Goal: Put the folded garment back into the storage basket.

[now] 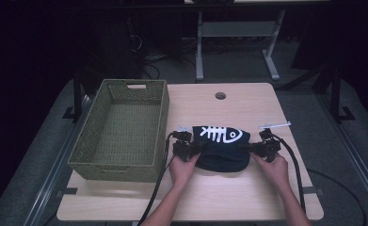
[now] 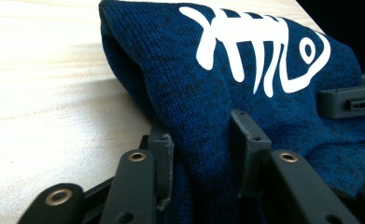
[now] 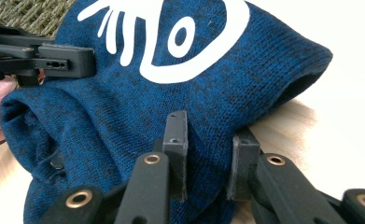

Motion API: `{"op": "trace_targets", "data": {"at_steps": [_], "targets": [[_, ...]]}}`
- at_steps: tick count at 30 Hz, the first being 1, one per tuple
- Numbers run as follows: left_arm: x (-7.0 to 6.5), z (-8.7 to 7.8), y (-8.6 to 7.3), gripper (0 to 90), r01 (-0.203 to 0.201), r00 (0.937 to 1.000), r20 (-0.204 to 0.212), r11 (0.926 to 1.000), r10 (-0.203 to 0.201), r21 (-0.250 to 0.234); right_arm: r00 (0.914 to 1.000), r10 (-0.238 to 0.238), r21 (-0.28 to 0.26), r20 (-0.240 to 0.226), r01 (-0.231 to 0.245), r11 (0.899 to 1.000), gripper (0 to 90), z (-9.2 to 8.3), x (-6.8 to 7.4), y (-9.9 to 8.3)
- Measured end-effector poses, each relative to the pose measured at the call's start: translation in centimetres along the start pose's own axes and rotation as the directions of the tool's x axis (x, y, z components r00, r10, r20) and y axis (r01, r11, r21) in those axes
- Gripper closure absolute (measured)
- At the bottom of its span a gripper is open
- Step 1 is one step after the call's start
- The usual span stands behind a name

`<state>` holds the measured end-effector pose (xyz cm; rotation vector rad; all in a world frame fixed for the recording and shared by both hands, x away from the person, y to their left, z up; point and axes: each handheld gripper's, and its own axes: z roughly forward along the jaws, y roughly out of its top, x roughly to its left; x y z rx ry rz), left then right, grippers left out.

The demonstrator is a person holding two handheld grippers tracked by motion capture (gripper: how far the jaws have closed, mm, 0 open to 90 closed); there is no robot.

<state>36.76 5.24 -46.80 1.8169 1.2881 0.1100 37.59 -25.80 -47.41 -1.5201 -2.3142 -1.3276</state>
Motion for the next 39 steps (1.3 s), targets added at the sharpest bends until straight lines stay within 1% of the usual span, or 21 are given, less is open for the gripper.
{"op": "trace_targets", "data": {"at_steps": [7, 9, 11, 13, 14, 15, 17, 18, 20, 21, 22, 24, 27, 28, 30, 31, 32, 34, 36, 37, 39], "targets": [[-0.2, 0.0, 0.1, 68.5, -0.006, 1.0, -0.002, 1.0, 0.006, 0.003, 1.0, 0.001, -0.001, 0.007, -0.001, 1.0, 73.9, -0.3, 0.3, 0.0], [-0.3, -0.2, 0.2, 68.7, -0.012, 0.9999, 0.001, 0.9999, 0.012, 0.008, 0.9999, 0.0, -0.005, 0.013, 0.0, 1.0, 74.0, -0.5, 0.5, 0.0], [-0.5, -0.3, 0.3, 69.0, -0.009, 0.9999, 0.01, 1.0, 0.009, 0.001, 0.9998, -0.003, 0.001, 0.022, 0.003, 1.0, 74.2, -0.6, 0.7, 0.0], [-0.7, -0.5, 0.4, 69.2, -0.021, 0.9997, 0.008, 0.9998, 0.021, 0.004, 0.9996, -0.004, -0.005, 0.029, 0.005, 1.0, 74.3, -0.9, 1.0, 0.0], [-1.1, -0.8, 0.5, 69.4, -0.032, 0.9995, 0.008, 0.9995, 0.032, 0.003, 0.9991, -0.007, -0.005, 0.042, 0.007, 1.0, 74.4, -1.2, 1.4, 0.0], [-1.3, -0.9, 0.6, 69.6, -0.035, 0.9994, 0.007, 0.9994, 0.035, -0.002, 0.9988, -0.013, -0.004, 0.048, 0.013, 1.0, 74.4, -1.4, 1.6, 0.0], [-1.8, -1.2, 0.9, 69.8, -0.057, 0.9983, 0.004, 0.9983, 0.057, -0.004, 0.9979, -0.025, -0.008, 0.06, 0.025, 1.0, 74.4, -1.7, 2.0, 0.0], [-1.8, -1.2, 0.9, 69.8, -0.057, 0.9983, 0.004, 0.9983, 0.057, -0.004, 0.9979, -0.025, -0.008, 0.06, 0.025, 1.0, 74.4, -1.7, 2.0, 0.0], [-2.4, -1.6, 1.3, 69.8, -0.072, 0.9974, 0.004, 0.9974, 0.072, -0.008, 0.9968, -0.033, -0.02, 0.073, 0.034, 0.999, 74.5, -2.4, 2.6, 0.0], [-2.4, -1.6, 1.3, 69.8, -0.072, 0.9974, 0.004, 0.9974, 0.072, -0.008, 0.9968, -0.033, -0.02, 0.073, 0.034, 0.999, 74.5, -2.4, 2.6, 0.0], [-2.5, -1.8, 1.4, 69.8, -0.082, 0.9966, 0.004, 0.9966, 0.082, -0.004, 0.9958, -0.04, -0.024, 0.083, 0.042, 0.999, 74.5, -2.7, 2.8, 0.0], [-2.9, -2.2, 1.7, 69.8, -0.096, 0.9954, 0.005, 0.9953, 0.096, -0.012, 0.9956, -0.045, -0.023, 0.082, 0.047, 0.999, 74.5, -3.0, 3.0, 0.1], [-3.1, -2.6, 1.9, 69.8, -0.105, 0.9943, 0.011, 0.9943, 0.106, -0.017, 0.9956, -0.044, -0.021, 0.083, 0.045, 0.999, 74.4, -3.3, 3.4, 0.2], [-3.2, -3.0, 2.2, 69.8, -0.124, 0.9922, 0.008, 0.9922, 0.124, -0.014, 0.9959, -0.043, -0.025, 0.08, 0.045, 0.999, 74.4, -3.4, 3.6, 0.3], [-3.3, -3.2, 2.3, 69.8, -0.123, 0.9923, 0.011, 0.9922, 0.123, -0.018, 0.9952, -0.053, -0.02, 0.083, 0.054, 0.998, 74.4, -3.7, 4.0, 0.5], [-3.3, -3.5, 2.4, 69.8, -0.127, 0.9918, 0.012, 0.9918, 0.127, -0.016, 0.9952, -0.053, -0.02, 0.083, 0.054, 0.998, 74.4, -3.7, 4.0, 0.5], [-3.3, -3.7, 2.6, 69.7, -0.126, 0.9919, 0.014, 0.9918, 0.126, -0.02, 0.9949, -0.057, -0.024, 0.083, 0.059, 0.998, 74.4, -3.9, 4.4, 0.7], [-3.4, -4.2, 2.8, 69.7, -0.124, 0.9919, 0.024, 0.9918, 0.125, -0.029, 0.9944, -0.064, -0.023, 0.084, 0.066, 0.998, 74.4, -4.0, 4.7, 0.8], [-3.5, -5.1, 3.2, 69.6, -0.132, 0.9908, 0.029, 0.9907, 0.133, -0.034, 0.9943, -0.068, -0.022, 0.082, 0.07, 0.997, 74.5, -4.4, 5.4, 1.2], [-3.5, -5.1, 3.2, 69.6, -0.132, 0.9908, 0.029, 0.9907, 0.133, -0.034, 0.9943, -0.068, -0.022, 0.082, 0.07, 0.997, 74.5, -4.4, 5.4, 1.2], [-3.7, -5.6, 3.4, 69.6, -0.139, 0.9897, 0.03, 0.9894, 0.14, -0.042, 0.9934, -0.079, -0.031, 0.083, 0.082, 0.996, 74.5, -4.7, 5.9, 1.5]]}}
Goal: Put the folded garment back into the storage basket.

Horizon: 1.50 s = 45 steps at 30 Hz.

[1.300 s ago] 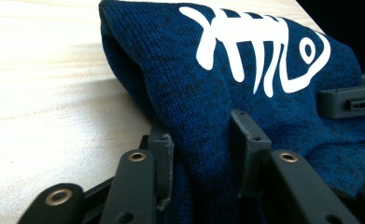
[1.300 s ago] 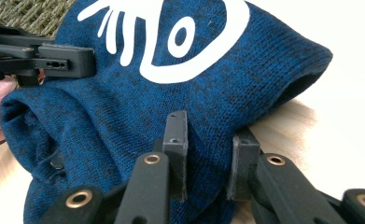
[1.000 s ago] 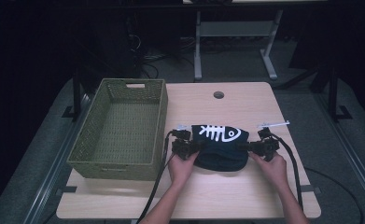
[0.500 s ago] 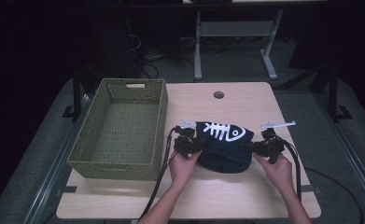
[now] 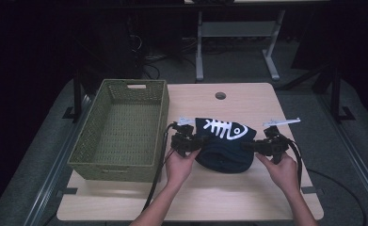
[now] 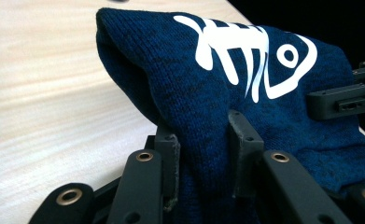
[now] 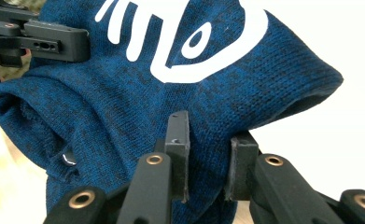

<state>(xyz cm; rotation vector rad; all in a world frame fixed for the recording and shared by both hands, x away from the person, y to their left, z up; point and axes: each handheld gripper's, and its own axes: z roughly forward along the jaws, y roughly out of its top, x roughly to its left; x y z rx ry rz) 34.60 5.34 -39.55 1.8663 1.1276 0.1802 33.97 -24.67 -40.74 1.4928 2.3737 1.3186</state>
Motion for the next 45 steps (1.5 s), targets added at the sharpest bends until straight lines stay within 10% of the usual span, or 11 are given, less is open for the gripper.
{"op": "trace_targets", "data": {"at_steps": [45], "targets": [[3.4, -7.2, 4.7, 68.7, -0.079, 0.9965, 0.032, 0.9959, 0.078, 0.044, 0.9964, -0.081, -0.026, -0.025, 0.08, 0.996, 74.5, -0.6, 6.5, 5.8]]}}
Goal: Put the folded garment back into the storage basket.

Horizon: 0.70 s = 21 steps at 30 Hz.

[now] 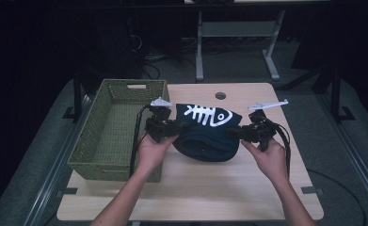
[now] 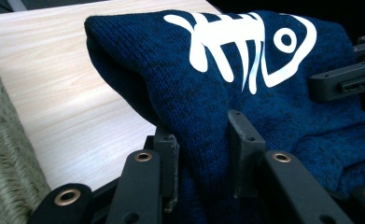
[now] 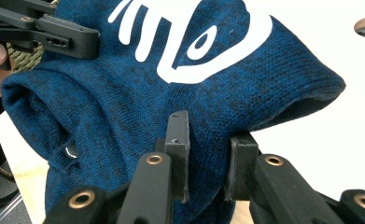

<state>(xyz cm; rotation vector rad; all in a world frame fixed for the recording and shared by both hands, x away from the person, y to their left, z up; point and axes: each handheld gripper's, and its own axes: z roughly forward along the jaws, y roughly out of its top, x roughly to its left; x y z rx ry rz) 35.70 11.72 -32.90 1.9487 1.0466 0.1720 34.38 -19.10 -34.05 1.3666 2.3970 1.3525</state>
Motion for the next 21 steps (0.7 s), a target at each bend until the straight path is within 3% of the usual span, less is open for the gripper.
{"op": "trace_targets", "data": {"at_steps": [11, 21], "targets": [[1.6, -1.6, 0.4, 68.7, 0.012, 0.9999, 0.003, 0.9999, -0.012, 0.002, 0.9998, 0.0, 0.001, -0.021, 0.0, 1.0, 74.5, 1.0, 1.3, 1.4], [3.0, -2.9, 0.6, 68.7, 0.015, 0.9996, -0.023, 0.9999, -0.015, 0.006, 0.9992, -0.029, 0.005, -0.026, 0.029, 1.0, 74.5, 2.1, 2.7, 3.1]]}}
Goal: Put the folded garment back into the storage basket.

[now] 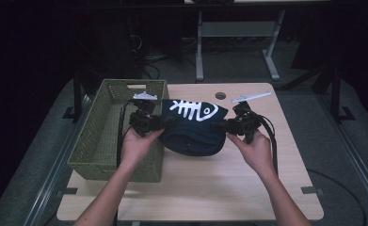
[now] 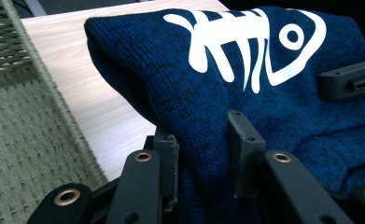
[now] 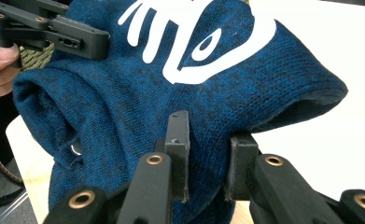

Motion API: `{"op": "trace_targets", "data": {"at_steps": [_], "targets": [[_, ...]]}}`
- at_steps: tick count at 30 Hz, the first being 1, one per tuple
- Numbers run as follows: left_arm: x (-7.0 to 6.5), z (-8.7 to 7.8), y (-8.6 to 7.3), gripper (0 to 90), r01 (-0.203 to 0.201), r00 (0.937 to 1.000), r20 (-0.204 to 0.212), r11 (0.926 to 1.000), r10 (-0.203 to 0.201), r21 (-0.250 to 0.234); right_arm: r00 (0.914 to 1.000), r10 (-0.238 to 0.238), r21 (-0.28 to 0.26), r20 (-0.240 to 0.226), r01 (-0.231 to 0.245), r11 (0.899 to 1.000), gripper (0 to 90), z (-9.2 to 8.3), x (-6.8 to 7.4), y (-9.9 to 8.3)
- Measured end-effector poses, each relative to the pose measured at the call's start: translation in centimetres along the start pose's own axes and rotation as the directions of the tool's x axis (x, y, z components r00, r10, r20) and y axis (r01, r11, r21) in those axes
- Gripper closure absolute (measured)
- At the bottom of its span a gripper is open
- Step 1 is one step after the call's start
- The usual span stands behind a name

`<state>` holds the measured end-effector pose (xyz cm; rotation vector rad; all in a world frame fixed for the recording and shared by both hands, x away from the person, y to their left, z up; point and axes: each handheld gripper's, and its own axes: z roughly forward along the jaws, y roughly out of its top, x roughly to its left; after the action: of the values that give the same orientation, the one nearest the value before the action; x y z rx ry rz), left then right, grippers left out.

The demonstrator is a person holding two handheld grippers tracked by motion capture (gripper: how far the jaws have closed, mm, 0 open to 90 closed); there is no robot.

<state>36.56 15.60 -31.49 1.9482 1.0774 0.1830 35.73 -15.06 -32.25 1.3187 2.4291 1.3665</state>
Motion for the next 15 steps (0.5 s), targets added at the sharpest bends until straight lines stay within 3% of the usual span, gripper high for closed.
{"op": "trace_targets", "data": {"at_steps": [5, 9, 11, 15], "targets": [[0.4, -0.9, 0.0, 68.5, -0.012, 0.9998, -0.013, 0.9999, 0.012, -0.001, 0.9998, -0.019, 0.007, -0.006, 0.019, 1.0, 74.5, 0.5, 0.7, 0.9], [1.0, -1.6, -0.1, 68.5, 0.009, 0.9999, -0.01, 0.9999, -0.009, -0.01, 0.9996, -0.025, 0.008, -0.011, 0.025, 1.0, 74.5, 0.9, 1.2, 1.5], [1.2, -2.0, -0.1, 68.5, -0.005, 0.9999, -0.017, 0.9999, 0.005, -0.009, 0.9996, -0.026, 0.01, -0.013, 0.026, 1.0, 74.5, 1.2, 1.3, 1.8], [1.6, -2.4, 0.0, 68.4, 0.005, 0.9999, -0.014, 0.9999, -0.005, -0.01, 0.9995, -0.024, 0.013, -0.019, 0.024, 1.0, 74.4, 1.6, 1.5, 2.2]]}}
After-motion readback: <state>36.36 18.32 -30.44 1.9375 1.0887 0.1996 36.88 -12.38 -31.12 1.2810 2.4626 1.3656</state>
